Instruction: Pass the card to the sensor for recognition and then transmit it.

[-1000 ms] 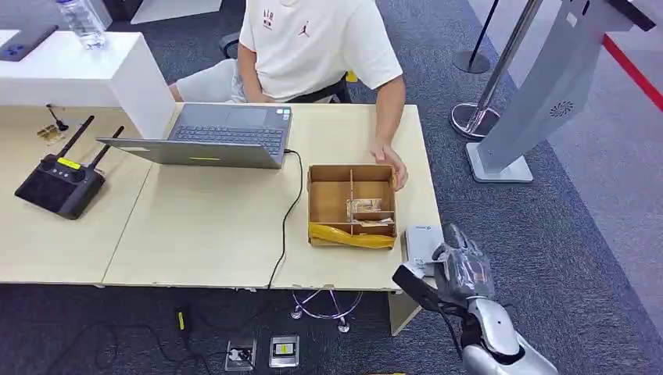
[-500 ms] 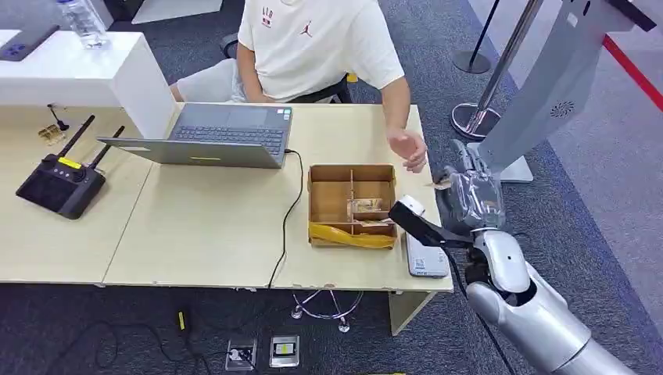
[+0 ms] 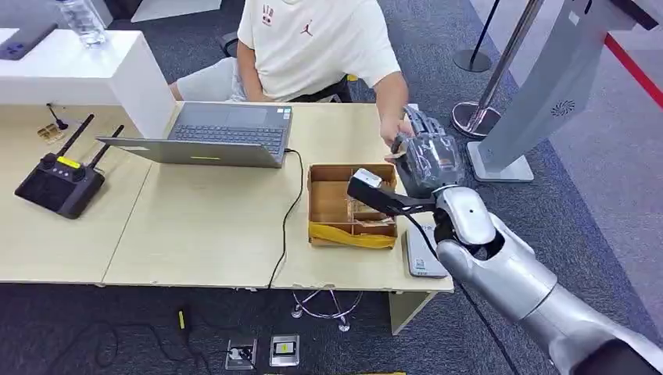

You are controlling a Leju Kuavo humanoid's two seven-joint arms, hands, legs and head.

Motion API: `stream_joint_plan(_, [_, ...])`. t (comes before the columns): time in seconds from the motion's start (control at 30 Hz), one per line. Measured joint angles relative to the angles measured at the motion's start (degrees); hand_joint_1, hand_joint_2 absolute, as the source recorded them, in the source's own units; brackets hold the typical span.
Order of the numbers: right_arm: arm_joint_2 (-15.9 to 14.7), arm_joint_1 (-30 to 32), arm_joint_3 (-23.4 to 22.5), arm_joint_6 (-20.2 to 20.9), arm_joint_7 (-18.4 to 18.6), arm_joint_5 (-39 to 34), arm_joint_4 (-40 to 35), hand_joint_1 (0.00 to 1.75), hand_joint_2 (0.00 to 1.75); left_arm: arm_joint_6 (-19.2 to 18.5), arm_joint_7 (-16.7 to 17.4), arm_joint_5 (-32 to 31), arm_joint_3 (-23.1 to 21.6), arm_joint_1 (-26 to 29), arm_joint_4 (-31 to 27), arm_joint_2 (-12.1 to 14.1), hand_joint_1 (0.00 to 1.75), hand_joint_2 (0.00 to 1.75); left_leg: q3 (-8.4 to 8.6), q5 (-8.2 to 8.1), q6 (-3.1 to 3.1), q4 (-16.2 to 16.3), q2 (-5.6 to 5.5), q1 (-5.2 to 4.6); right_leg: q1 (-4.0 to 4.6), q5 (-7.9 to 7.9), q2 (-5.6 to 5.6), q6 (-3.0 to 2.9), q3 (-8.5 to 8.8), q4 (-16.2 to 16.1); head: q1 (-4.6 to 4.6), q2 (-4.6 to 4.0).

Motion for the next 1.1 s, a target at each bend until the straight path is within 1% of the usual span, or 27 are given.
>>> stream_joint_plan(0.13, [2.4,-1.9,2.3,-1.7,-0.2,-1.6,4.9,1.75,1.75,0.0,0.1,-0.1,-0.1,-0.1,0.0,0.0,0.00,1.75,-0.02,0.00,0.00,0.0,-0.04,0.00,0.00,0.00,-0.02,0.00,0.00,0.0,0.00,0.00])
stream_joint_plan(0.33, [4.8,-3.6,4.7,-4.9,-0.5,-3.2,11.5,1.75,1.75,0.0,0.2,-0.1,-0.5,-0.1,0.0,0.0,0.00,1.75,-0.02,0.00,0.00,0.0,-0.04,0.00,0.00,0.00,-0.02,0.00,-0.01,0.0,0.00,0.00])
stream_joint_plan(0.4, [5.4,-3.7,5.2,-5.2,-0.5,-3.3,13.2,0.00,1.75,0.0,0.2,-0.1,-0.5,-0.1,0.0,0.0,0.00,1.75,-0.02,0.01,0.00,0.0,-0.04,0.00,0.00,0.00,-0.03,0.00,-0.01,0.0,0.02,0.00])
stream_joint_plan(0.53, [6.1,-4.0,6.0,-6.0,-0.1,-3.5,15.8,0.00,1.75,0.0,0.2,-0.2,-0.5,-0.1,0.0,0.0,0.00,1.75,-0.01,0.01,0.00,0.0,-0.03,0.00,0.00,0.01,-0.01,-0.01,-0.02,0.0,0.00,0.00])
stream_joint_plan(0.63, [6.4,-4.0,6.6,-7.4,0.5,-3.7,17.2,0.00,1.75,0.0,0.2,-0.4,-0.5,-0.1,0.0,0.0,0.00,1.75,-0.01,0.02,0.00,0.0,-0.03,0.00,0.00,0.01,-0.01,-0.01,-0.03,0.0,0.00,0.00])
stream_joint_plan(0.73, [6.5,-4.0,7.1,-10.0,0.8,-4.4,18.0,0.00,1.75,0.0,0.2,-0.5,-0.5,-0.1,0.0,0.0,0.00,1.75,-0.01,0.02,-0.01,0.0,-0.03,0.00,0.00,0.01,0.00,-0.01,-0.05,0.0,0.00,0.00])
stream_joint_plan(0.8, [6.5,-4.0,7.1,-13.2,1.1,-5.5,18.1,0.00,1.75,0.0,0.2,-0.5,-0.5,-0.1,0.0,0.0,0.00,1.75,0.01,0.02,0.00,0.0,0.01,0.00,0.00,0.01,0.03,-0.01,-0.06,0.0,0.00,0.00])
stream_joint_plan(0.9, [6.0,-3.3,6.3,-17.7,1.5,-6.8,16.5,0.00,1.75,0.0,0.2,-0.6,-0.5,0.0,0.0,0.0,0.00,1.75,0.02,0.02,-0.01,0.0,0.02,-0.01,0.00,0.01,0.03,-0.01,-0.07,0.0,0.00,0.00])
stream_joint_plan(1.1, [3.4,0.1,3.5,-21.7,3.0,-6.2,10.5,0.00,1.75,0.0,0.1,-0.4,-0.5,0.1,0.0,0.0,0.00,1.75,0.03,0.02,-0.01,0.0,0.03,-0.01,-0.01,0.01,0.03,-0.01,-0.08,0.0,0.00,0.00])
